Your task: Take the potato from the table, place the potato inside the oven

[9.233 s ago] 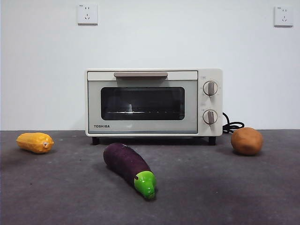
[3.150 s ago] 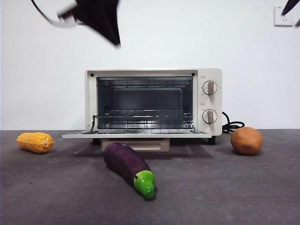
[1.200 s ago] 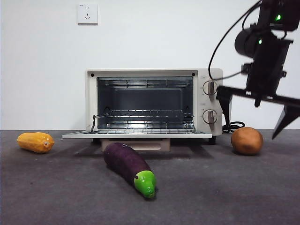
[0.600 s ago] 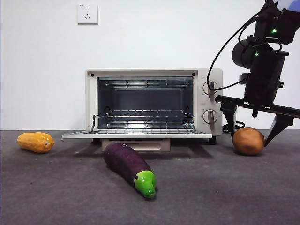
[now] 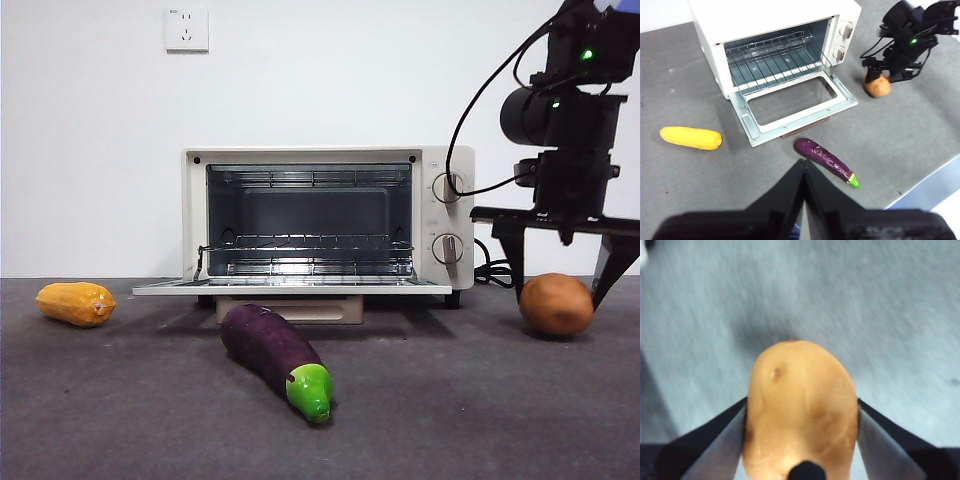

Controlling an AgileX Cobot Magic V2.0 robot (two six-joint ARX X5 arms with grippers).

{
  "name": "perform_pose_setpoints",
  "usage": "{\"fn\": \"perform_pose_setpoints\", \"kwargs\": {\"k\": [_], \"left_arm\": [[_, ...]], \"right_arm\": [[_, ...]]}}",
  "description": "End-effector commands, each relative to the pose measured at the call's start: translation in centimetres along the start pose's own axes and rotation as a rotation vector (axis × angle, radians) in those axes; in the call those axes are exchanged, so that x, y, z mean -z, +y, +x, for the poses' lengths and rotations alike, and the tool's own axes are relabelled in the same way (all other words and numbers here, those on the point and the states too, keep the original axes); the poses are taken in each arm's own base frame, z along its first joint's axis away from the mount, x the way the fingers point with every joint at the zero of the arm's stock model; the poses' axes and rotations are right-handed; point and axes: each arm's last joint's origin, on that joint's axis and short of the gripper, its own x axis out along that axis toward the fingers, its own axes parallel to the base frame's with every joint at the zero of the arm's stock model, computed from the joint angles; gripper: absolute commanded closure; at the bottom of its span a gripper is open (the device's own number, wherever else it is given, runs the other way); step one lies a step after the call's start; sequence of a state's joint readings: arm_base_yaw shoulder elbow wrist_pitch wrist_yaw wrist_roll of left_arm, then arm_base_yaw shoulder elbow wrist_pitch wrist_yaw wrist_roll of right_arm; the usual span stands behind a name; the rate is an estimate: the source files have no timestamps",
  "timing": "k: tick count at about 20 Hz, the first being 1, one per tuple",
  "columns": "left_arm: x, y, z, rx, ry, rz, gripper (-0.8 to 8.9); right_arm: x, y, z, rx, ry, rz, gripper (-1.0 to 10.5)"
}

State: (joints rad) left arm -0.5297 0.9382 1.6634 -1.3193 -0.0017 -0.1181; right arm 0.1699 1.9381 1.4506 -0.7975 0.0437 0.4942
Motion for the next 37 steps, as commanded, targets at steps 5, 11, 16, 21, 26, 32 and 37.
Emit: {"fn": "perform_pose_setpoints", "kwargs": {"k": [5, 11, 16, 21, 26, 32, 37], "left_arm": [[0.0, 0.0, 0.2, -0.001, 0.001, 0.05, 8.19], [-0.3, 0.0, 0.8, -0.003, 0.019, 0.104, 8.19], [-0.4, 0.0, 0.9, -0.002, 0.024, 0.13, 8.19], [-0.2, 0.0, 0.6, 0.001, 0.015, 0.13, 8.19], [0.0, 0.0, 0.1, 0.002, 0.0, 0.13, 8.19], [0.0, 0.0, 0.1, 0.002, 0.001, 0.131, 8.19], [0.0, 0.0, 0.1, 0.001, 0.0, 0.131, 8.19]], "right_arm": [[1.5, -0.7, -10.4, -0.137, -0.19, -0.116, 7.9], [5.8, 1.0, -18.6, -0.516, -0.283, -0.308, 7.9], [8.2, 7.1, -18.4, -0.638, -0.358, -0.508, 7.9], [8.2, 12.0, -15.3, -0.65, -0.465, -0.545, 7.9], [7.2, 14.8, -10.0, -0.646, -0.454, -0.549, 7.9], [6.4, 16.7, -5.7, -0.629, -0.515, -0.524, 7.9], [6.0, 17.2, -3.8, -0.557, -0.561, -0.491, 7.8]]}}
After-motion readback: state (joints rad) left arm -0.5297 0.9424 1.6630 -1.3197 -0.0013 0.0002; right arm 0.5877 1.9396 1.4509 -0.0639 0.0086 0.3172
